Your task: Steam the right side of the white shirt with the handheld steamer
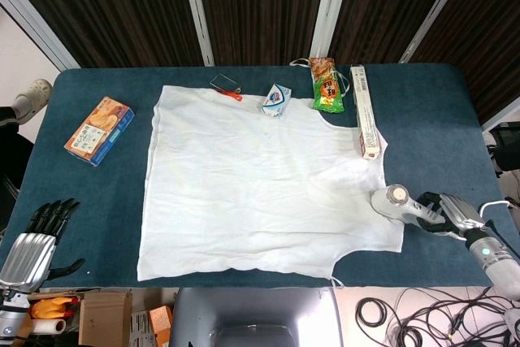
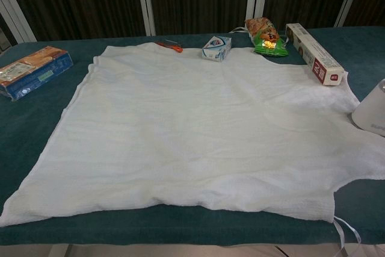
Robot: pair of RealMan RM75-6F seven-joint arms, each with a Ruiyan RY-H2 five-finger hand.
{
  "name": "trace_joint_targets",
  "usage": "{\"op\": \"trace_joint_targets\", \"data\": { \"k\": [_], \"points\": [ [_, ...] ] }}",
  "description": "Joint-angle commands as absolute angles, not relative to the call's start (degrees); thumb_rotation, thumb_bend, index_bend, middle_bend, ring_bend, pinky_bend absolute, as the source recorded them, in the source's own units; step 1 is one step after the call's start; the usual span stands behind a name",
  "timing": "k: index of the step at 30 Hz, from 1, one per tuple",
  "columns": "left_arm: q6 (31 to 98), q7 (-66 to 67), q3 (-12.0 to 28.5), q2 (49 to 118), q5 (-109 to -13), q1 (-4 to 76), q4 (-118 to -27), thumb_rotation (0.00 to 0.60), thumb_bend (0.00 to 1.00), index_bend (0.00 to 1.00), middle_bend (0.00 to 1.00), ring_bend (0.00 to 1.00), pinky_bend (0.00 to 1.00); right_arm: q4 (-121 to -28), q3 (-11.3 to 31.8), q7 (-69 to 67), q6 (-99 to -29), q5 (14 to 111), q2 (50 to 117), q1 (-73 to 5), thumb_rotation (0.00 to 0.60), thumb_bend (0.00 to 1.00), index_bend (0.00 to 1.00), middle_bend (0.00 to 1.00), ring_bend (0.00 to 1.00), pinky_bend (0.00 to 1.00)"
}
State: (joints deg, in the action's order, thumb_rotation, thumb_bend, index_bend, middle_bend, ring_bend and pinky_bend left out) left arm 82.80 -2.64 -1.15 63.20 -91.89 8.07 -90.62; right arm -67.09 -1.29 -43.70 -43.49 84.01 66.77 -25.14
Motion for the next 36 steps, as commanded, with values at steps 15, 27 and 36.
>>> {"op": "trace_joint_targets", "data": {
  "k": [15, 27, 36],
  "points": [
    [82.54, -2.52, -1.17, 63.05, -91.64, 8.18, -90.78, 0.600, 0.01, 0.04, 0.05, 0.00, 0.07, -58.46, -1.33, -58.76, -46.18, 86.43, 73.70, -25.78, 0.600, 0.68, 1.00, 0.89, 0.89, 1.00],
    [82.56, -2.68, -1.22, 62.97, -91.69, 8.20, -90.79, 0.600, 0.01, 0.04, 0.05, 0.00, 0.07, -57.70, 2.87, -58.43, -54.87, 84.87, 74.24, -25.00, 0.600, 0.79, 1.00, 0.95, 0.95, 1.00],
    [82.05, -2.48, -1.13, 63.14, -91.69, 8.59, -90.83, 0.600, 0.01, 0.04, 0.05, 0.00, 0.07, -62.96, 7.72, -45.22, -46.06, 80.31, 74.41, -33.31, 0.600, 0.79, 1.00, 0.95, 0.95, 1.00]
  ]
}}
